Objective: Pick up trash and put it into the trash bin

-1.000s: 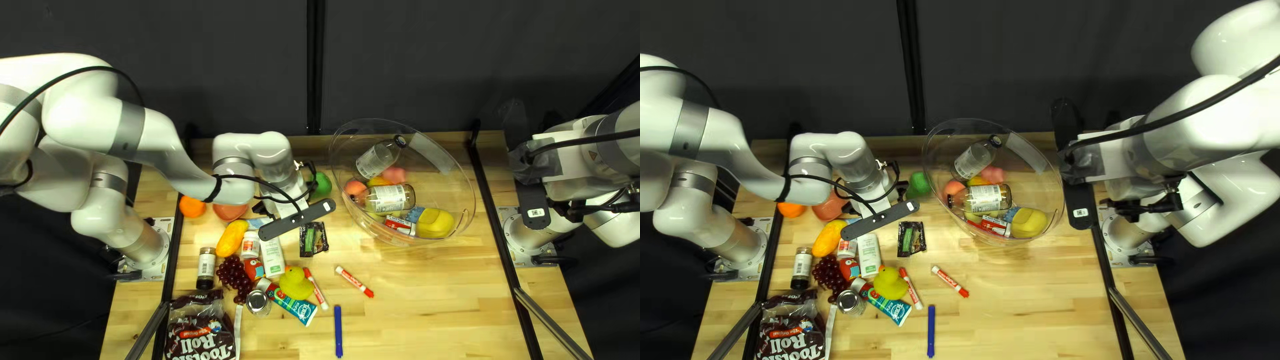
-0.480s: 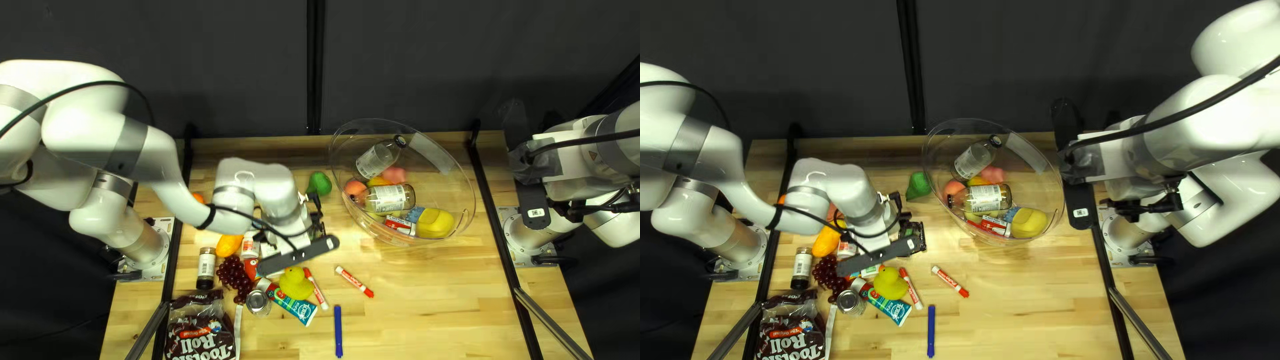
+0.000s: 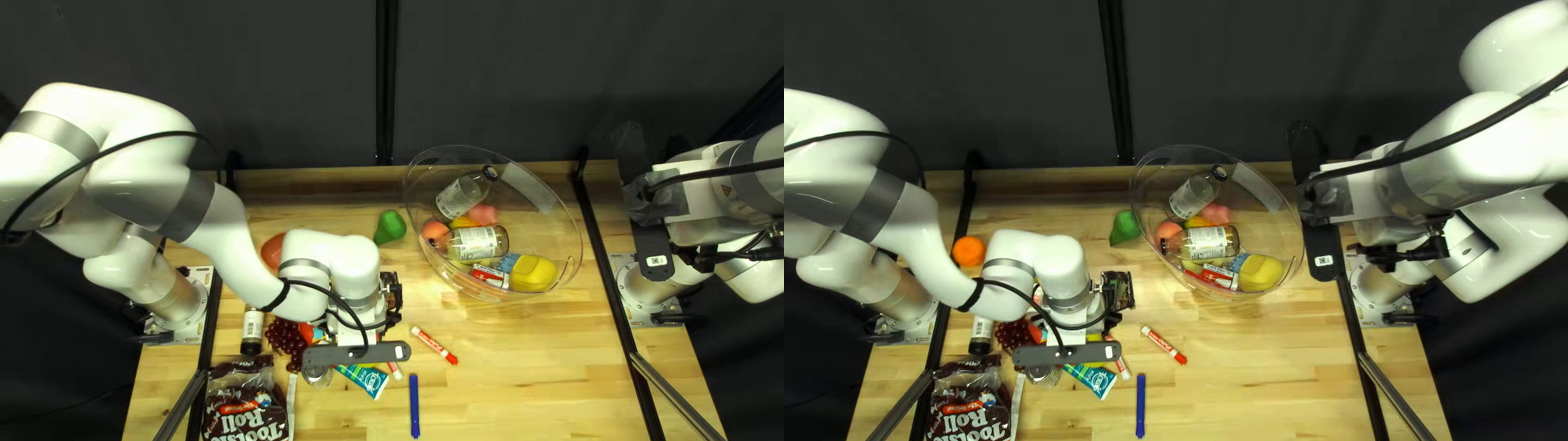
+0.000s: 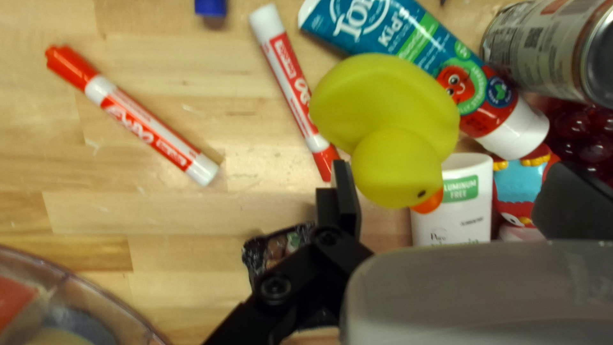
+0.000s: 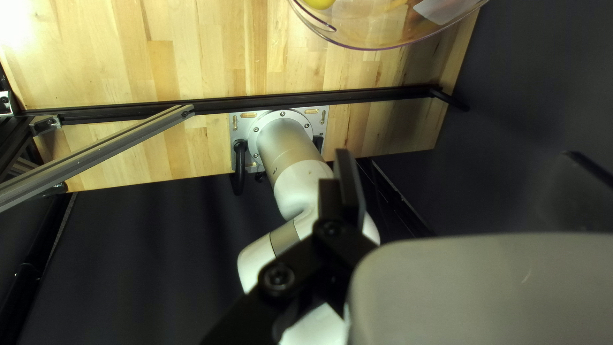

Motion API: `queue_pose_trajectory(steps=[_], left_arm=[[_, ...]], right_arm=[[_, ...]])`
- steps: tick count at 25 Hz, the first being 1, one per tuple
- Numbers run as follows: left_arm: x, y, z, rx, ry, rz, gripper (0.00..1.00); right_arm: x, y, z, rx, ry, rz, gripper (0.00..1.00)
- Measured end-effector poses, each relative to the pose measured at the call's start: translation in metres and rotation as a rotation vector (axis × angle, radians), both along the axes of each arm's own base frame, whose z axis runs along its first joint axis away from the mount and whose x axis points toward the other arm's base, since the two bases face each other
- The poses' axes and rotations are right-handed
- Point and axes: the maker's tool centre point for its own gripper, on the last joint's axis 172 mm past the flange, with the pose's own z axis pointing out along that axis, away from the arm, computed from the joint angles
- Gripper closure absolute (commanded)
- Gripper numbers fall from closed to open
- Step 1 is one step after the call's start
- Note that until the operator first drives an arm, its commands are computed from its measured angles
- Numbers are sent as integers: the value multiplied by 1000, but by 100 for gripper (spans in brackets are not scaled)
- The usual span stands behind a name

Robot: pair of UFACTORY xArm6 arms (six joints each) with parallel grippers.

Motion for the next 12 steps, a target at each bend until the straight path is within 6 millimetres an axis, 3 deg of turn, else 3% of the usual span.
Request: queue_pose_trajectory(steps=[9, 11, 12], left_arm=[[8, 14, -23, -33, 28, -11, 0], [7, 16, -24, -34, 32, -13, 19], [6, 16, -25, -34, 35, -14, 53]], right_arm=[[0, 0, 0, 0, 0, 0, 0], [0, 0, 0, 0, 0, 0, 0], [0, 0, 0, 0, 0, 0, 0]])
